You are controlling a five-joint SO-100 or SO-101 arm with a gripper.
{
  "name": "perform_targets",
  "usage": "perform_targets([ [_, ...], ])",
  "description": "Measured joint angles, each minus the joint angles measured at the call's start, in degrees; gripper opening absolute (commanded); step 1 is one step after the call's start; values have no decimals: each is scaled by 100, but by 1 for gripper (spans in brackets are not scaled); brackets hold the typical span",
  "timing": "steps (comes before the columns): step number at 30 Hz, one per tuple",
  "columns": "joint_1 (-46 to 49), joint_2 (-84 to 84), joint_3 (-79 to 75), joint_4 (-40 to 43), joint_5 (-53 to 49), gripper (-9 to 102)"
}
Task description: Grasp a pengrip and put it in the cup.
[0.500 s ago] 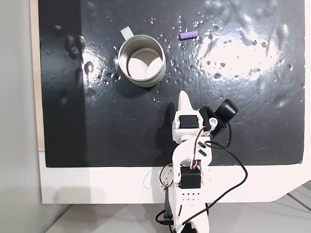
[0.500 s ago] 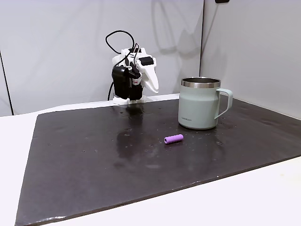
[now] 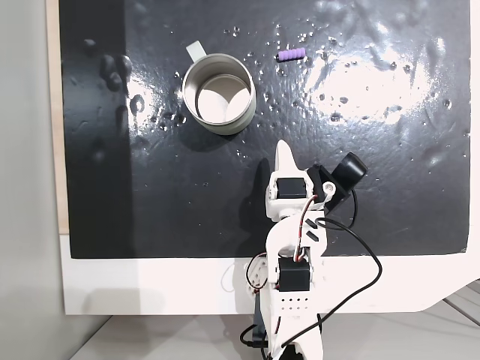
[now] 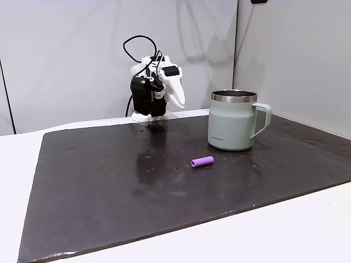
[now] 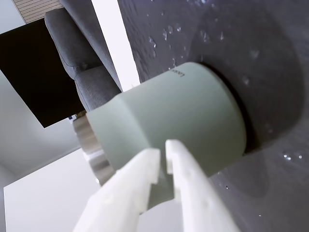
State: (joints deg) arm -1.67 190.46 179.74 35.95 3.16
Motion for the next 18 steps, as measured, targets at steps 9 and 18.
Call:
perform_targets([
  [9, 62, -70, -896, 677, -53, 0],
  [18, -343, -2514, -4034, 1354, 299, 0],
])
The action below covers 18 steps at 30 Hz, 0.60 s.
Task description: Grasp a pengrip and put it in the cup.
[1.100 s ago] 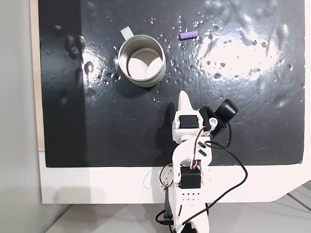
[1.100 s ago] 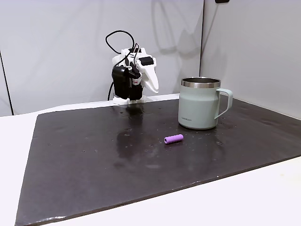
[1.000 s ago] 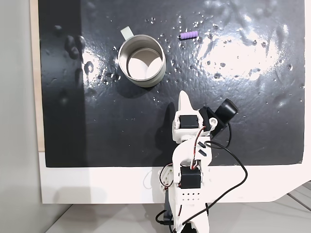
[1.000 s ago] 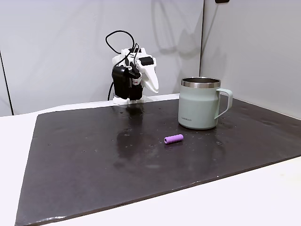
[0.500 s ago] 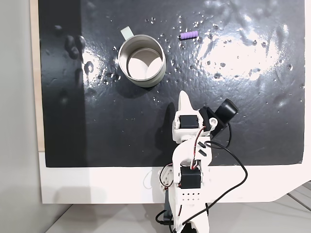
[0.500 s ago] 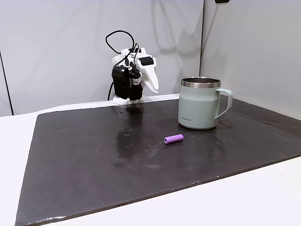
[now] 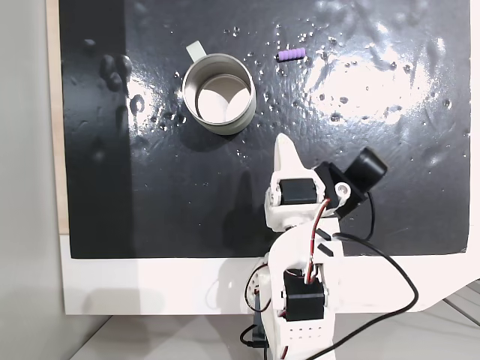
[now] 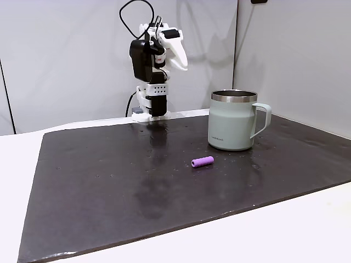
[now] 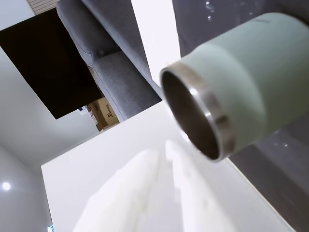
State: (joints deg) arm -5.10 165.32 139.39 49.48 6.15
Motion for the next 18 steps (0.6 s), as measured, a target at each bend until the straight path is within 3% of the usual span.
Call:
perform_targets([
  [18, 668, -5229, -5695, 2426, -79, 24],
])
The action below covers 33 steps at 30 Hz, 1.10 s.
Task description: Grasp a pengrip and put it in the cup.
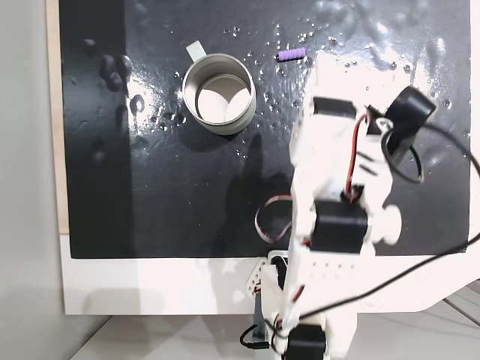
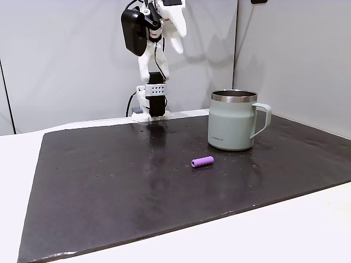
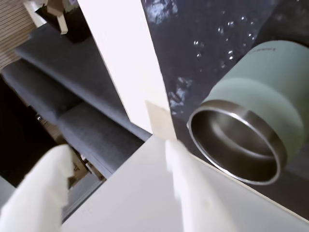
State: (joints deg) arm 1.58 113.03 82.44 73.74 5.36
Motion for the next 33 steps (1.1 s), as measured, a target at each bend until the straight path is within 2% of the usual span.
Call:
perform_targets([
  [8, 132, -2549, -2602, 1213, -598, 25],
  [17, 158, -4562, -4386, 1274, -1213, 25],
  [24, 44, -5546, -4562, 1266, -1230, 25],
  [33, 9, -6302, -4562, 756, -1248, 25],
])
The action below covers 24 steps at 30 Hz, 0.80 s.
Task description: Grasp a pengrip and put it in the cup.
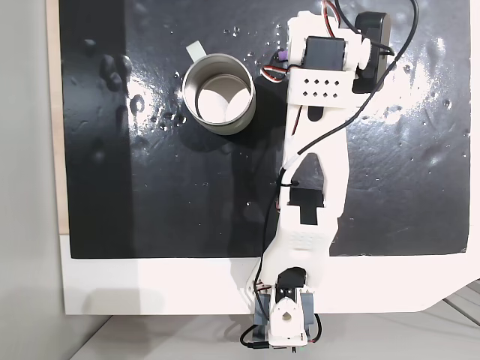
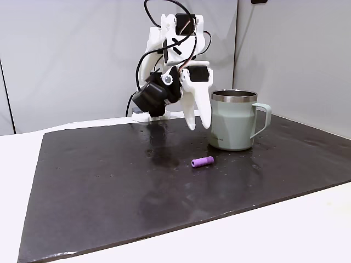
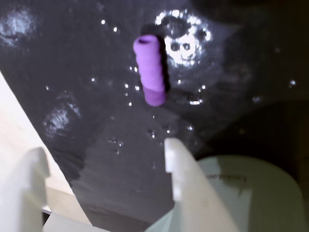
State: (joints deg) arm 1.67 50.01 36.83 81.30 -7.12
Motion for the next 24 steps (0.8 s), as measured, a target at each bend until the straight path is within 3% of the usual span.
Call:
perform_targets([
  [13, -149, -888, 0, -554, -141, 23],
  [24, -220, -1195, -9, -747, -141, 9],
])
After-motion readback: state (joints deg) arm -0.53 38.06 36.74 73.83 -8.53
